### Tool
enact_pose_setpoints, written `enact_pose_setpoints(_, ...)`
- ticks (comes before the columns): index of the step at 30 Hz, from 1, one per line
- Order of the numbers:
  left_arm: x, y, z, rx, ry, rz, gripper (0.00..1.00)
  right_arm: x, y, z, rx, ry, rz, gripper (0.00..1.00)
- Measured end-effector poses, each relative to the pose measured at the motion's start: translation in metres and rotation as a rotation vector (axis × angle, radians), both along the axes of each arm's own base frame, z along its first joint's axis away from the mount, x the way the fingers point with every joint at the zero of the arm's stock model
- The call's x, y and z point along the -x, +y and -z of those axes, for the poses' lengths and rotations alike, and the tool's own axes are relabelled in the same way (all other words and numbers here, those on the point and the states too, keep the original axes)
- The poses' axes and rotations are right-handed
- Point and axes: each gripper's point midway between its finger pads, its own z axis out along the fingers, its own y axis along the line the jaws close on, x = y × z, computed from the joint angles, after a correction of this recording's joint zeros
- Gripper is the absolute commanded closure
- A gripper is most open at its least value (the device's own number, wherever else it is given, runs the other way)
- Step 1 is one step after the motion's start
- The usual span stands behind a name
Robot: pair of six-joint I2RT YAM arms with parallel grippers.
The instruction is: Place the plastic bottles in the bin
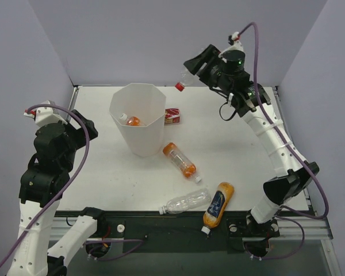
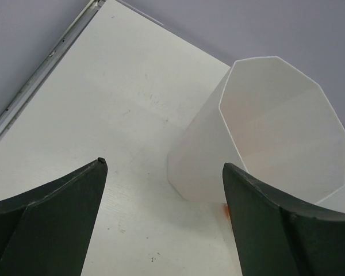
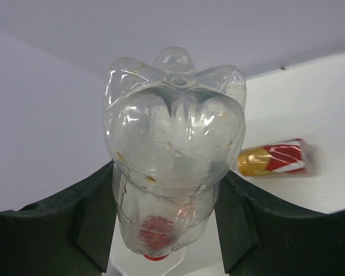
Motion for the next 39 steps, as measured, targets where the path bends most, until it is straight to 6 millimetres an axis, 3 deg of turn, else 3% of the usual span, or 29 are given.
enact_pose_setpoints(3,0.001,0.0,0.002,0.024,0.004,-0.012,0.08,0.04,0.057,-0.048,0.065,-0.15,-0.167,0.75)
enact_pose_setpoints(5,0.001,0.0,0.003,0.04,0.006,-0.023,0.08,0.065,0.088,-0.058,0.126,-0.215,-0.255,0.75)
enact_pose_setpoints(8,0.0,0.001,0.007,0.059,0.021,-0.041,0.08,0.087,0.12,-0.052,0.225,-0.259,-0.34,0.75)
enact_pose_setpoints(12,0.002,0.002,0.011,0.069,0.036,-0.054,0.08,0.086,0.143,-0.025,0.346,-0.257,-0.381,0.75)
enact_pose_setpoints(19,0.013,0.006,0.014,0.078,0.04,-0.072,0.08,0.058,0.165,0.016,0.455,-0.213,-0.384,0.73)
enact_pose_setpoints(24,0.019,0.009,0.015,0.084,0.04,-0.085,0.08,0.045,0.181,0.028,0.488,-0.199,-0.397,0.22)
enact_pose_setpoints(26,0.02,0.009,0.017,0.084,0.047,-0.087,0.08,0.043,0.186,0.03,0.494,-0.197,-0.405,0.14)
enact_pose_setpoints(28,0.019,0.009,0.018,0.084,0.051,-0.088,0.08,0.046,0.187,0.033,0.51,-0.194,-0.416,0.09)
enact_pose_setpoints(34,0.018,0.008,0.019,0.082,0.059,-0.086,0.08,0.049,0.185,0.03,0.527,-0.195,-0.411,0.07)
enact_pose_setpoints(37,0.015,0.006,0.022,0.082,0.073,-0.077,0.08,0.053,0.171,0.027,0.543,-0.185,-0.386,0.07)
enact_pose_setpoints(39,0.012,0.004,0.025,0.078,0.088,-0.069,0.08,0.059,0.15,0.022,0.546,-0.17,-0.36,0.07)
